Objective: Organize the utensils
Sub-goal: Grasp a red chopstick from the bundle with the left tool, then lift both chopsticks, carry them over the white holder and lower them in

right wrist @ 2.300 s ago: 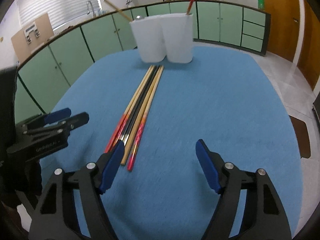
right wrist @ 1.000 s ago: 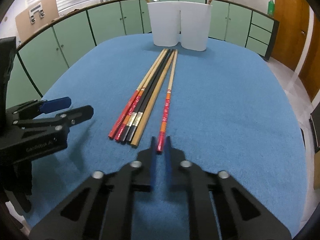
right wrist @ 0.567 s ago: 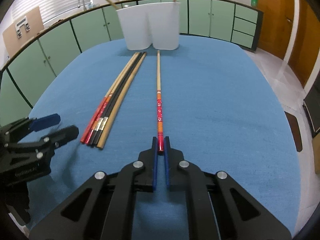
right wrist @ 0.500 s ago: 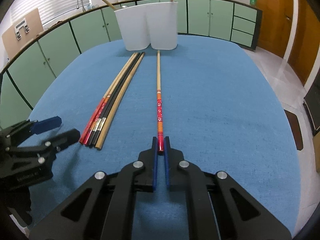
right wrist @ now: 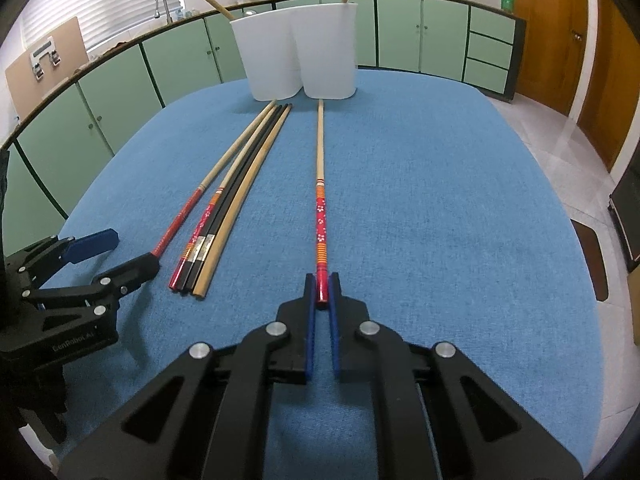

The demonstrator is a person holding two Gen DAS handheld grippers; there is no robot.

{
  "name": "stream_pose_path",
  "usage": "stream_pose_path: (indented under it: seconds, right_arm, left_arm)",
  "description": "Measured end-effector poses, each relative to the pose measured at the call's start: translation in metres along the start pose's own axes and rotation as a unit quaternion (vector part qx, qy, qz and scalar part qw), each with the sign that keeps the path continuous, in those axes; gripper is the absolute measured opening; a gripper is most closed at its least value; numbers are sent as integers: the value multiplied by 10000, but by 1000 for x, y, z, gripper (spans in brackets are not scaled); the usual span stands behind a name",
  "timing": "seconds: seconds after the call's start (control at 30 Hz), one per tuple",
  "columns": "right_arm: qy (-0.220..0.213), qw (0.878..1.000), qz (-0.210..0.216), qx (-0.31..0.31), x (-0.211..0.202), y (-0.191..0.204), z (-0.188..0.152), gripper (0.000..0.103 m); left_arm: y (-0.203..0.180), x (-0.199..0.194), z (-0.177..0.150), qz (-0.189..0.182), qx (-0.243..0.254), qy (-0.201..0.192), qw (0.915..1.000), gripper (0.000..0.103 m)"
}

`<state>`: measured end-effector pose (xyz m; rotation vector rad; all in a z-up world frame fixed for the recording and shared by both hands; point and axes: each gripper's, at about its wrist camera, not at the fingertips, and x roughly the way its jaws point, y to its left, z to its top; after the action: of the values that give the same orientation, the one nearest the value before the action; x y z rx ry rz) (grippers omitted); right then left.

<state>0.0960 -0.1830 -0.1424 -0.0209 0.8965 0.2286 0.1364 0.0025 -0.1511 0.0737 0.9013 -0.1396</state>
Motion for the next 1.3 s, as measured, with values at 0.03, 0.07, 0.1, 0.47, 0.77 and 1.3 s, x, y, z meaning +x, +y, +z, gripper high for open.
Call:
stream_pose_path:
  seconds: [0.03, 0.07, 0.1, 0.47, 0.77, 1.3]
  right_arm:
    - [-1, 10000, -1, -12, 0, 0, 0, 8]
    - [1, 10000, 0, -15, 0, 0, 0, 9]
    - [7, 10000, 7, -10, 0, 0, 0, 9]
    - [14, 10000, 13, -2, 2, -1, 1, 6]
    - [-43, 10000, 10, -12, -1, -1, 1, 5]
    - [-865, 9962, 86, -88, -62, -1, 29, 5]
  left_arm:
    - [-1, 0, 1, 3, 4, 4, 10000, 68]
    - [-1, 1, 2, -3, -3, 5, 10000, 68]
    - [-1, 2, 2, -19, -34, 6, 10000, 68]
    - [-13, 2, 4, -256, 110, -63, 9996, 16]
    - [-12, 1, 3, -380, -54, -91, 9992, 6]
    - [2, -74, 34, -238, -59, -1021, 9945, 6]
